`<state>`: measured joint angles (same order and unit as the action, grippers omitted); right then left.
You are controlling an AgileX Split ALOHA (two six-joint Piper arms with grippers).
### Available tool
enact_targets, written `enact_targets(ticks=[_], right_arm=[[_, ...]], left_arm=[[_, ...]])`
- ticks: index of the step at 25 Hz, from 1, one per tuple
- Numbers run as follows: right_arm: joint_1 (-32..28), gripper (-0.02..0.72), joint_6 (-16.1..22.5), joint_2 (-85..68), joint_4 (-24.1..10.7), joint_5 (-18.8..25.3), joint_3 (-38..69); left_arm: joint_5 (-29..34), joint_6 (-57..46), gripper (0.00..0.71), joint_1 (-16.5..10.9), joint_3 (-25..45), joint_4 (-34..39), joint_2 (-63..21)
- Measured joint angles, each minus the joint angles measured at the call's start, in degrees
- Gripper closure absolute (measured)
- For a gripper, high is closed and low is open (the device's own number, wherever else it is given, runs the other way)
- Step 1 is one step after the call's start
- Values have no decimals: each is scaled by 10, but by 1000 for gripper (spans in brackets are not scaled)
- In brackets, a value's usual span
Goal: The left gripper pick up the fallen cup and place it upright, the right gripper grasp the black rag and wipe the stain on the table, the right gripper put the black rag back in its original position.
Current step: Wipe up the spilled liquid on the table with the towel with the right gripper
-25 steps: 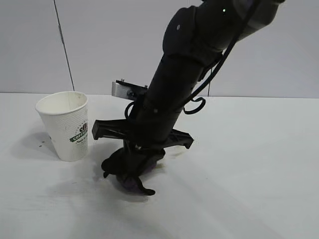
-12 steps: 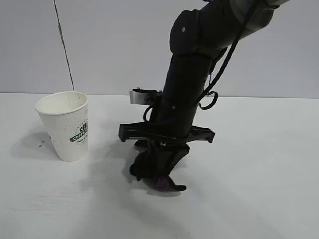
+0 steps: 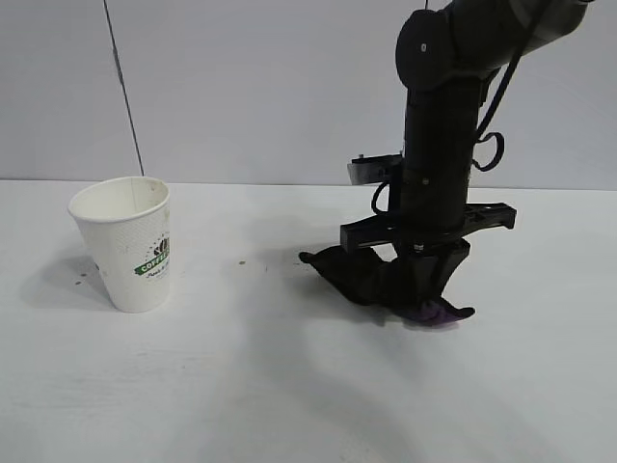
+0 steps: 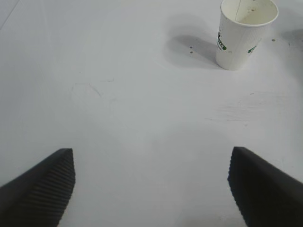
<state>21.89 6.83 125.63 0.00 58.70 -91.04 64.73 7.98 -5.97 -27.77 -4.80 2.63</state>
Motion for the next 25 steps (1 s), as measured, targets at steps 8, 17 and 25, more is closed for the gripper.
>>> enact_targets(ticks=[8, 17, 25], right_arm=[[29, 660, -32, 1, 132, -123, 0], [111, 660, -34, 4, 146, -235, 0], [113, 660, -37, 4, 147, -258, 0]], left_arm=[[0, 0, 78, 0, 0, 0, 0], [0, 0, 78, 0, 0, 0, 0], [0, 0, 78, 0, 0, 0, 0]])
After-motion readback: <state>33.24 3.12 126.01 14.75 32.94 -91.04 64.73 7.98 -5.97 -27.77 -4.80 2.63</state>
